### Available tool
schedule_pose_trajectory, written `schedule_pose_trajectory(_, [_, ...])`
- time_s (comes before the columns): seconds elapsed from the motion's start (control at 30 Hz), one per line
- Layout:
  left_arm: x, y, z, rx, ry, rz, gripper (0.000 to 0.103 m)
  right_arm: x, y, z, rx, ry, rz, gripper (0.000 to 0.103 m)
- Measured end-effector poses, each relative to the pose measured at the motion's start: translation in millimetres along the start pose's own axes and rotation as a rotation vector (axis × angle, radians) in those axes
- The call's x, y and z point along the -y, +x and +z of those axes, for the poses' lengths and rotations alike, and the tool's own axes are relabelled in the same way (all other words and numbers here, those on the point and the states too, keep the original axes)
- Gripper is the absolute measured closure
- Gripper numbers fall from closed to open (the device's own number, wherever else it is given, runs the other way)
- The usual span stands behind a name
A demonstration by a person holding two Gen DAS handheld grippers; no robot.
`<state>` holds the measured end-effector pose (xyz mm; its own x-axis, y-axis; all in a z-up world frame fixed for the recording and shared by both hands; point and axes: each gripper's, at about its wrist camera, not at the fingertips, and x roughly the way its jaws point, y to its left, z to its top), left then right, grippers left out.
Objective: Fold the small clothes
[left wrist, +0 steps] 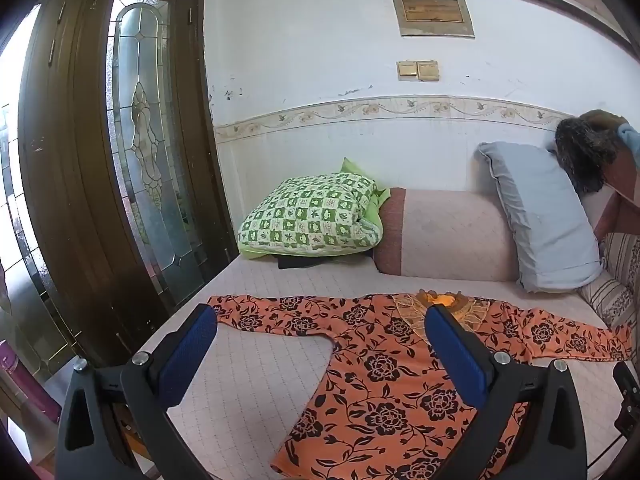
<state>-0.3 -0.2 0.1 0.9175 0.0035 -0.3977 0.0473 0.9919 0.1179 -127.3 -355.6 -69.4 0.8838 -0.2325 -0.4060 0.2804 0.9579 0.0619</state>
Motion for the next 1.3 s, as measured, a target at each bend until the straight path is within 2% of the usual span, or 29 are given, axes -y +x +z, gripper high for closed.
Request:
schedule_pose_trajectory(0.17, [0.6, -1.8, -0.9, 0.003, -0.001, -0.001, 0.0, 0.5, 3.5, -5.9, 0.012, 0.011, -0.001, 0.0])
schedule_pose_trajectory(0.2, [0.8, -2.3, -1.2, 0.003, -0.002, -0.001, 0.0, -3.1, -2.0, 2.5, 0.009, 0.009, -0.007, 0.0])
schedule_pose_trajectory(0.53, [18.3, 0.4, -12.6, -0.019, 0.001, -0.023, 0.0, -7.0, -2.8, 4.4, -0.008, 0.011, -0.013, 0.0])
schedule_pose_trajectory(0.77, [13.6, -1.6, -11.9, -0.018, 0.011, -0.057, 0.0, -9.5, -7.3, 5.4, -0.006, 0.022, -0.007, 0.0])
schedule_pose_trajectory(1.3, [14.3, -4.1, -13.3, -0.01, 0.011, -0.068, 0.0, -15.3, -15.1, 8.4, -0.017, 0.054, 0.008, 0.0])
